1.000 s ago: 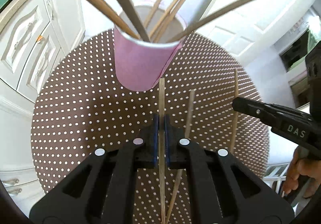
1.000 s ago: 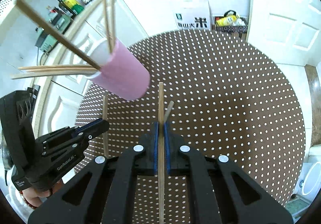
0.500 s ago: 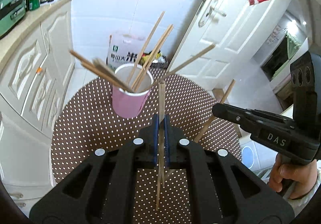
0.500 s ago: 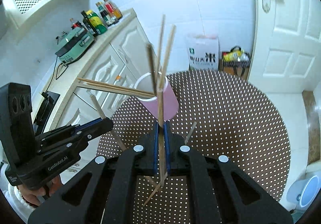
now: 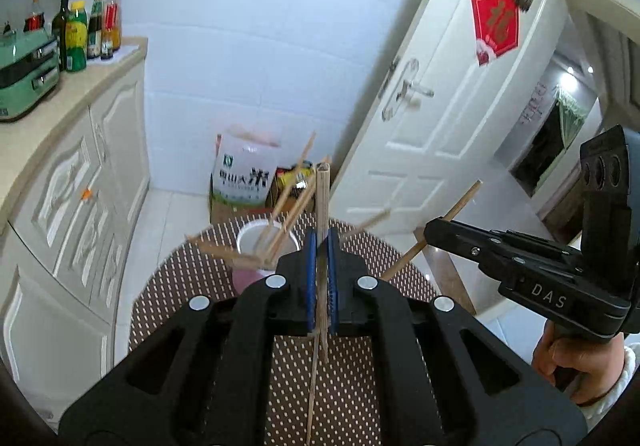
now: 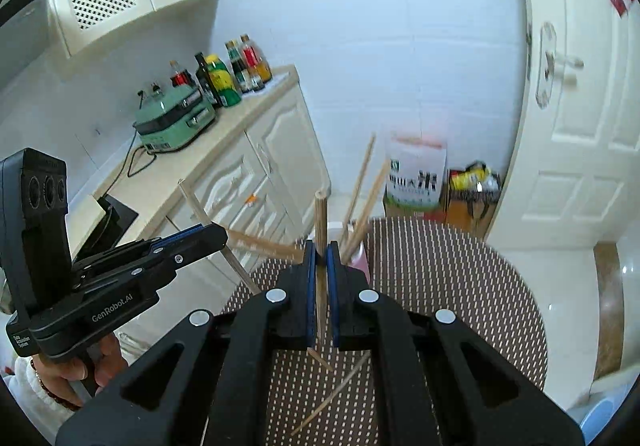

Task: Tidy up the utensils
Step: 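Lift both held chopsticks upright and carry them over the pink cup, then lower both held chopsticks into the pink cup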

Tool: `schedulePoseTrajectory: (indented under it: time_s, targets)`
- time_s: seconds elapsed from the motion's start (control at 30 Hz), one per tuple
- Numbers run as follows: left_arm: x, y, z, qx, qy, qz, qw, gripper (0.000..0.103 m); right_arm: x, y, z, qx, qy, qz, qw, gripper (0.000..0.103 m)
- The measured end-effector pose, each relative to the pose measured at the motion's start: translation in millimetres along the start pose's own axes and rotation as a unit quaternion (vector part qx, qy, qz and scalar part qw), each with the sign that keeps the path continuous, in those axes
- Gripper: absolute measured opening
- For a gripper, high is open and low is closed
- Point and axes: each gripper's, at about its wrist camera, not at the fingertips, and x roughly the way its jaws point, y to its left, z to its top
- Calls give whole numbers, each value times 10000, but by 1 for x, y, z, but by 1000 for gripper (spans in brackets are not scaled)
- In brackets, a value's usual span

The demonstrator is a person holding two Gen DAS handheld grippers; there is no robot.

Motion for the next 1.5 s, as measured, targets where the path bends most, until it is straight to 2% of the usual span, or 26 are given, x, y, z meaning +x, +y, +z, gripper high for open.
schedulePoseTrajectory:
  time_s: [0.3,0.63,0.97,1.5]
  targets:
    - [-9,7,44,-54,-618,168,9979,6,-7,1,45,-238,-442,103,9987,5]
    - [12,14,66,2,-892,656,9939,6,10,-2,67,-401,-550,52,9977,5]
    - [49,22,43,65,-414,803,9959,6,34,-8,53,-328,-205,-5,9993,5]
    - [64,21,7,349,124,893,9953,6,50,3,28,-408,207,-56,9989,5]
